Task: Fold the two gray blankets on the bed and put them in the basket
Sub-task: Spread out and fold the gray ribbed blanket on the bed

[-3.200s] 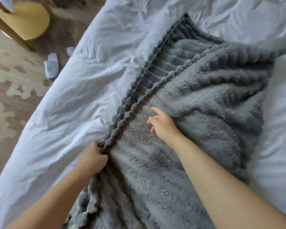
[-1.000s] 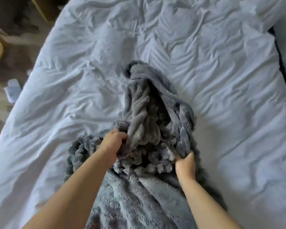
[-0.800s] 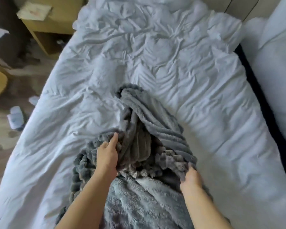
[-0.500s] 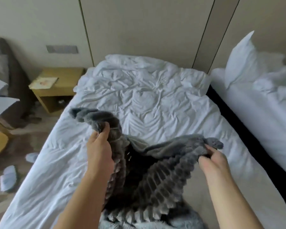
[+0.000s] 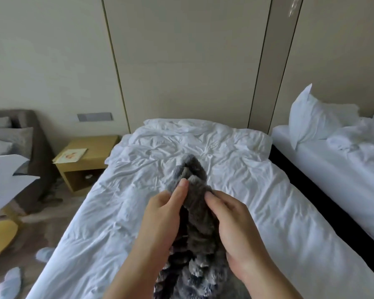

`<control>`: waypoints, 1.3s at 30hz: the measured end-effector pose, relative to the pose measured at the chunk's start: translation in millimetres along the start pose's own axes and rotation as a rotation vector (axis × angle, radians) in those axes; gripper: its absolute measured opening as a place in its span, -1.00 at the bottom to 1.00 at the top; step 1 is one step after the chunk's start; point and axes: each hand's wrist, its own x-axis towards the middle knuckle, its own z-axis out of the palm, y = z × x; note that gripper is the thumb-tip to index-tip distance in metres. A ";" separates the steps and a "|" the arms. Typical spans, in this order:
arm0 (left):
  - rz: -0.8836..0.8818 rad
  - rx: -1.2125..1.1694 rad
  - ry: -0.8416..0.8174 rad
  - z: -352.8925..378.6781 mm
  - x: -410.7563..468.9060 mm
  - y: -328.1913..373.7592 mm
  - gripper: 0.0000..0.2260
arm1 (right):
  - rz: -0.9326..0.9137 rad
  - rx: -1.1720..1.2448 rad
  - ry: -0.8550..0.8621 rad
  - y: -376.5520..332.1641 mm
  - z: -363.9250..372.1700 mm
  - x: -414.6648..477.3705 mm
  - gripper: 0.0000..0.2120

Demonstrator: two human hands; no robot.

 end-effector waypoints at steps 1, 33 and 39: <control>0.020 -0.013 0.012 2.9 -1.7 1.2 -0.29 | 0.005 0.045 0.033 1.6 -0.1 0.9 -0.75; 0.309 0.077 -0.002 6.6 -3.4 25.5 -0.80 | -0.536 -0.261 -0.027 -42.5 -14.0 -11.1 -0.78; 0.278 -0.038 -0.232 11.6 -12.4 25.9 -0.84 | -0.490 -0.255 0.250 -35.2 -2.0 -3.9 -0.76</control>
